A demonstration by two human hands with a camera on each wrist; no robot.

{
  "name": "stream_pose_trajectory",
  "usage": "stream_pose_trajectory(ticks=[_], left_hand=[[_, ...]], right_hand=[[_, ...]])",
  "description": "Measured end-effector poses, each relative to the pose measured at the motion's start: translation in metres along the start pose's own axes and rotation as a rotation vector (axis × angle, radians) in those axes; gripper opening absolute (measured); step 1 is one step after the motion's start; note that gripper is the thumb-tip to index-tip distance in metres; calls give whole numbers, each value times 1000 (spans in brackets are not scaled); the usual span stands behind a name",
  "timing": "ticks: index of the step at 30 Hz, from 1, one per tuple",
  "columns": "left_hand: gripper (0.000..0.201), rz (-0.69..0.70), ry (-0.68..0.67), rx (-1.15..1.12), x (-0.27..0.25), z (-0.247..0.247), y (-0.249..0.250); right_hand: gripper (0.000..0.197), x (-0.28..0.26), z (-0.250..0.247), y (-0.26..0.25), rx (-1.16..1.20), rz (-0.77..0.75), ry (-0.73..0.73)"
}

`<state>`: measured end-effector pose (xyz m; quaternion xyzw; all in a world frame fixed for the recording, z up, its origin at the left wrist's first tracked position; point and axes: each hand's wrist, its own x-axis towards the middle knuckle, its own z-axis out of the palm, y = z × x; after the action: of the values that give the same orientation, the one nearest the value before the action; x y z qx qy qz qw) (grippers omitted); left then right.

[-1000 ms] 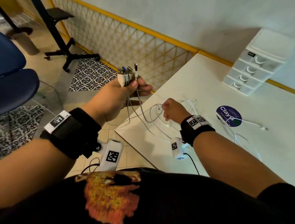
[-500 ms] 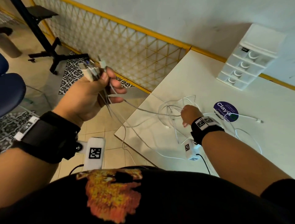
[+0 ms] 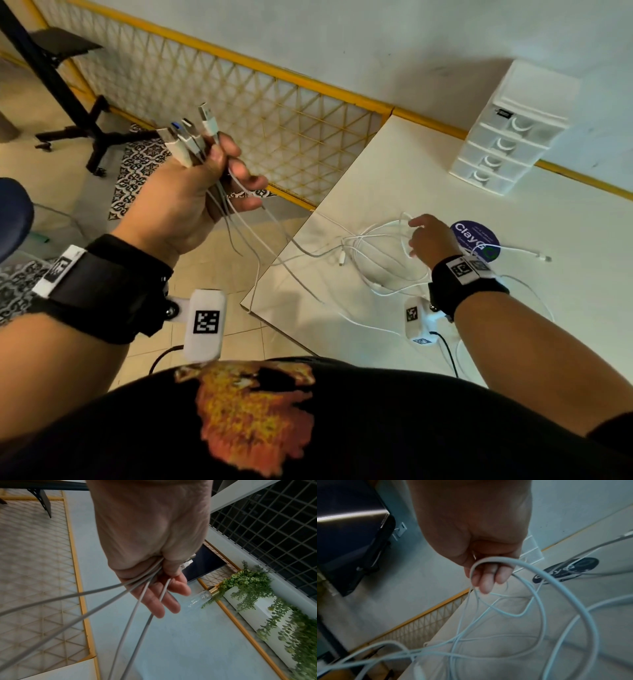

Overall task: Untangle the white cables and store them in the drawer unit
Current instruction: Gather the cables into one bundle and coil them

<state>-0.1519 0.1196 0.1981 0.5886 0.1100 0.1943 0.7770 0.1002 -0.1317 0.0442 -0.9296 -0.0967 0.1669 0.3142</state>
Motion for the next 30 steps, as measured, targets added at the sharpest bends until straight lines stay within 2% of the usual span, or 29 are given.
stream_pose_trajectory(ticks=[5,8,10,13,15,16,19,21,23,27,29,30], left_hand=[[16,-18,-5,-2,2,1,-2],[18,-18,17,-1,2,-2,-4],[20,-8,22,-6,2,-3,-4],[23,14,34,-19,1,-6,-1],[25,29,32,-20,1,-7,1],[26,34,31,-19,1,-8,2],[25,45,35,-16,2,-13,6],[24,49,46,-9,3,-18,7],[23,48,56,3,5,-22,6],[25,41,64,13,7,-25,2],[26,40,64,18,9,-26,2],[26,40,64,21,11,-26,2]], right_hand=[[29,-21,28,-21,-384,-260,190],[29,-32,52,-29,-509,-427,246],[35,-36,65,-32,-546,-520,230],[57,-36,77,-38,-631,-617,50],[67,-33,83,-47,-691,-609,-103],[63,-31,87,-50,-675,-587,-150],[23,-26,90,-57,-414,-474,-204],[7,-23,88,-56,-221,-423,-230],[6,-19,84,-56,-71,-396,-265],[20,-11,77,-54,-13,-386,-321],[20,-7,71,-53,-73,-433,-318],[16,-7,67,-54,-200,-485,-308]])
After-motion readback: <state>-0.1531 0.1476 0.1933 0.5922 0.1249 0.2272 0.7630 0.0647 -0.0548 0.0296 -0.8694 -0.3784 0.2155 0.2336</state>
